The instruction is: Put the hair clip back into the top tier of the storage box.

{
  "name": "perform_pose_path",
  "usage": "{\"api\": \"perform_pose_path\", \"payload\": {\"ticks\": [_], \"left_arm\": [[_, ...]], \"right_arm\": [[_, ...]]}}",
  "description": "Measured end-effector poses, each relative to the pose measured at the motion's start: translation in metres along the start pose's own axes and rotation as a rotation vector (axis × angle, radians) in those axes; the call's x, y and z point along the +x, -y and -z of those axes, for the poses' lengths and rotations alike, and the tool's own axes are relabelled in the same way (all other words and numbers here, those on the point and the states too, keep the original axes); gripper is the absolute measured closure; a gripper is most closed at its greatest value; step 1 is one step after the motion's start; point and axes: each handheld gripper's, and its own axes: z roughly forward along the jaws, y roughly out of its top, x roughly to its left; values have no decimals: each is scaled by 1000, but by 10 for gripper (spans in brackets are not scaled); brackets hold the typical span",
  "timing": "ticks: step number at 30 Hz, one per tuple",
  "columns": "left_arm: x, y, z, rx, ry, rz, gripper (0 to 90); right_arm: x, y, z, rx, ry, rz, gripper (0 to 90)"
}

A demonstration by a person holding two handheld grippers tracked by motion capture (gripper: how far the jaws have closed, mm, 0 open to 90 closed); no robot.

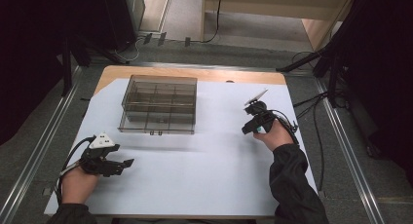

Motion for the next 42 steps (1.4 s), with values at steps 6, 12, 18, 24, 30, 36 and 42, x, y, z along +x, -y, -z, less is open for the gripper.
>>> {"api": "perform_pose_path", "payload": {"ticks": [6,12,18,24,30,36,42], "left_arm": [[0,1,1,5,-5,-5,234],[0,2,1,14,-2,0,233],[-1,3,1,15,-12,0,233],[-1,4,2,16,-15,3,233],[-2,4,1,21,-16,0,233],[-3,3,0,22,-7,-2,233],[-2,4,0,21,-12,4,233]], "right_arm": [[-12,1,-5,5,-2,-61,441],[-22,2,-11,21,34,-90,445],[-26,1,-16,28,40,-96,445],[-34,-4,-23,19,39,-130,464],[-37,-9,-24,23,35,-147,498],[-41,-12,-24,27,36,-146,622],[-41,-11,-23,29,40,-133,758]]}}
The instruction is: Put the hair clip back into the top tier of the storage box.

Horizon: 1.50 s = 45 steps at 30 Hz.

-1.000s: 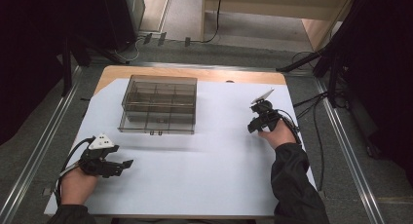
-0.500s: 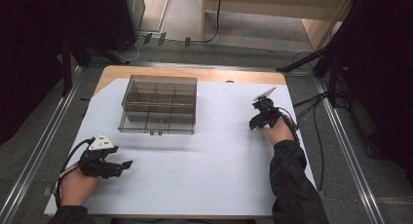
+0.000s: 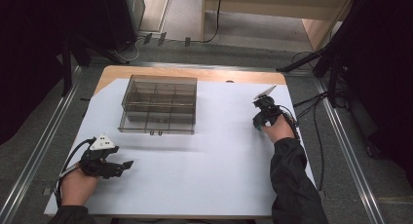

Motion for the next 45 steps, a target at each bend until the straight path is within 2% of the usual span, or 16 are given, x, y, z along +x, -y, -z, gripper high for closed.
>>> {"api": "perform_pose_path", "payload": {"ticks": [3,8,13,15,21,26,29,34,39,45], "left_arm": [[0,0,0,2,0,0,233],[-2,-2,-2,4,0,-9,233],[-2,-3,-2,5,5,-15,233],[-1,-3,-2,4,2,-11,233],[0,-2,-2,1,2,-7,233],[0,-1,0,0,3,-5,233],[1,-1,0,5,3,-3,233],[1,-1,0,1,1,-3,233],[1,0,0,-8,-3,1,233],[1,0,0,-3,-7,-4,233]], "right_arm": [[2,-1,0,8,7,17,767],[-3,0,-1,0,-27,-7,767],[-1,0,0,-1,-10,3,772],[-2,0,0,-3,-23,-8,772],[-2,0,0,-7,-19,10,772],[-4,1,1,-12,-33,5,772],[-3,1,1,-14,-28,13,772],[2,1,4,-18,-64,24,772],[8,0,8,-37,-54,41,772],[16,-1,13,-60,-84,65,772]]}}
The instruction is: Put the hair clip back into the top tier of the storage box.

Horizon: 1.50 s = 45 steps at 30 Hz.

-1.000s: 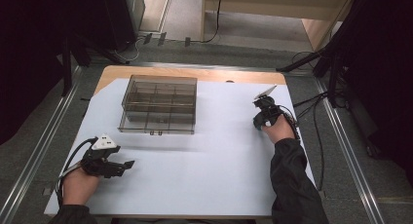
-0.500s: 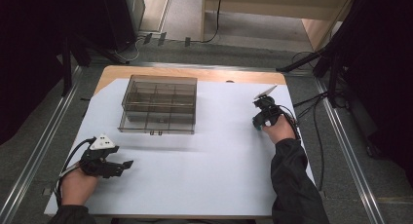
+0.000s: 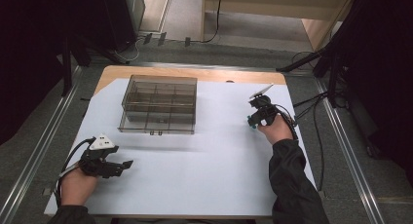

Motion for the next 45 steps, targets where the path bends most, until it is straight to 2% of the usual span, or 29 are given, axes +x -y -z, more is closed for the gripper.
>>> {"api": "perform_pose_path", "payload": {"ticks": [1,8,14,18,34,42,45], "left_arm": [[0,0,0,-2,3,2,233],[0,0,0,-6,-1,7,233],[0,0,0,-6,1,6,233],[0,0,0,-6,4,4,233],[0,0,0,-4,5,5,233],[0,0,0,-3,4,5,233],[0,0,0,0,5,4,233]], "right_arm": [[3,0,0,-5,-24,8,772],[16,-3,1,-12,-35,49,772],[28,-5,1,-21,-80,78,772],[34,-5,1,-24,-88,87,772],[51,-7,6,-55,-142,144,772],[58,-7,10,-71,-165,155,772],[61,-8,11,-77,-169,176,772]]}}
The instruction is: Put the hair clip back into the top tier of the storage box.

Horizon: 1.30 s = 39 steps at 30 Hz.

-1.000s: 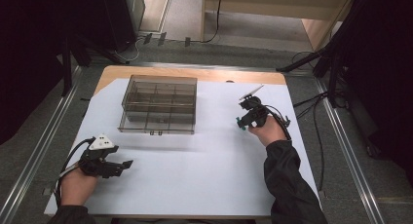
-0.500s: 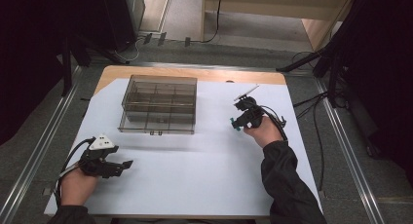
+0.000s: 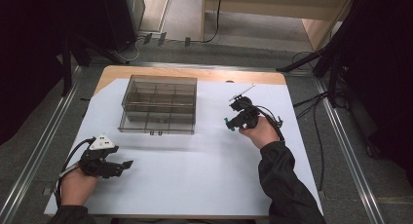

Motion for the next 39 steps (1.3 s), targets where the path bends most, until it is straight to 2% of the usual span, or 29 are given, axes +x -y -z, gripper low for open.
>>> {"api": "perform_pose_path", "payload": {"ticks": [6,8,13,25,30,33,39], "left_arm": [[1,1,0,-1,-2,3,233],[1,1,0,-3,0,3,233],[1,2,0,0,7,1,233],[-2,10,7,-3,-18,19,233],[-4,11,8,3,-19,12,233],[-5,11,9,0,-24,12,232],[-6,11,8,1,-22,13,232]], "right_arm": [[4,-2,1,-10,-13,0,772],[7,-4,1,-16,-18,19,772],[13,-6,2,-22,-29,23,772],[37,-18,9,-78,-54,75,772],[41,-21,11,-93,-60,87,772],[46,-21,13,-114,-63,117,772],[51,-22,16,-129,-61,126,772]]}}
